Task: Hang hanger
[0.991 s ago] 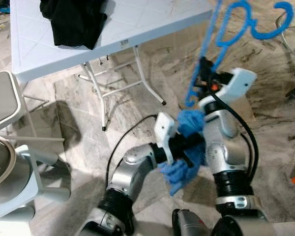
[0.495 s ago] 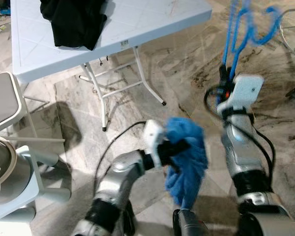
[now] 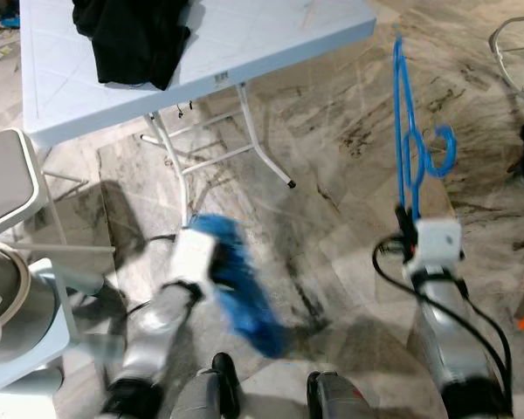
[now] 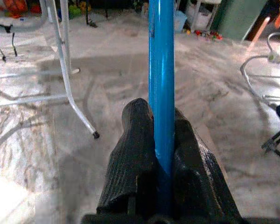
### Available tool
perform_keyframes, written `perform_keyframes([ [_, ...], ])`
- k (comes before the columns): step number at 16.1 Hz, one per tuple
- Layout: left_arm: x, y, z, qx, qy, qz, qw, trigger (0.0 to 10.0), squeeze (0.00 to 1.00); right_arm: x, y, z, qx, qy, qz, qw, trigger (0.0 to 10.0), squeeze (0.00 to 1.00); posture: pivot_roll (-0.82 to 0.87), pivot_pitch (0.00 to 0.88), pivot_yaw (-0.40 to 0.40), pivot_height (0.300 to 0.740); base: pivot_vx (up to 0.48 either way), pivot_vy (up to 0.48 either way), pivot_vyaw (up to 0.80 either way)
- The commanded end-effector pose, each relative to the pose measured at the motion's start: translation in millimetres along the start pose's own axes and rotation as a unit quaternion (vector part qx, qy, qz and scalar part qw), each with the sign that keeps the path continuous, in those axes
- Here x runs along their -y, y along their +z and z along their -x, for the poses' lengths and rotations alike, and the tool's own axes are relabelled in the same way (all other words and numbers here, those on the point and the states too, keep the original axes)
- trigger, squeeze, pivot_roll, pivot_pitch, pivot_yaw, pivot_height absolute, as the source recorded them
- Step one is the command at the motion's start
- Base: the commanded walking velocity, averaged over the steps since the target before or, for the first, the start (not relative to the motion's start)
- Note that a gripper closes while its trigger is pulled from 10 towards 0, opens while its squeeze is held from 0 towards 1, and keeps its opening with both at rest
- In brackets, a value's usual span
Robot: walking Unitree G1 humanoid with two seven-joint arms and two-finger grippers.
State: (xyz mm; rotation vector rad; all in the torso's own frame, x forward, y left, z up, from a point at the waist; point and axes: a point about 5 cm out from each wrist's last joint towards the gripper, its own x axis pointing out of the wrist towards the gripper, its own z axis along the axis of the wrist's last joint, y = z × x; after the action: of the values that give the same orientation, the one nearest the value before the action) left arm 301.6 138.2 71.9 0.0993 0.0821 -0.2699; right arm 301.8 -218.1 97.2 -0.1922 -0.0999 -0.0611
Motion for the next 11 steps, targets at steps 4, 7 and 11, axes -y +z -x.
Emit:
perform_keyframes([
  [4, -26.5, -6.9, 26.2, -0.003, 0.136, -0.052, 0.989, 4.2, 0.00, 0.3, -16.4, 28.8, -0.054, 0.050, -0.036, 0.997, 10.0, 0.00, -0.14, 0.252, 0.097, 0.740, 0.000, 0.000, 0.00],
  [7, -19.7, -12.8, 35.5, 0.003, 0.127, -0.067, 0.990, 4.7, 0.00, -7.3, -19.3, 37.7, -0.063, 0.058, -0.054, 0.995, 10.0, 0.00, -0.13, 0.237, 0.099, 0.740, 0.000, 0.000, 0.00],
  [11, -23.4, -3.3, 23.1, 0.013, 0.107, -0.073, 0.992, 10.0, 0.00, -39.5, -5.4, 26.0, -0.035, 0.061, -0.135, 0.988, 10.0, 0.00, -0.11, 0.181, 0.147, 0.740, 0.000, 0.000, 0.00],
])
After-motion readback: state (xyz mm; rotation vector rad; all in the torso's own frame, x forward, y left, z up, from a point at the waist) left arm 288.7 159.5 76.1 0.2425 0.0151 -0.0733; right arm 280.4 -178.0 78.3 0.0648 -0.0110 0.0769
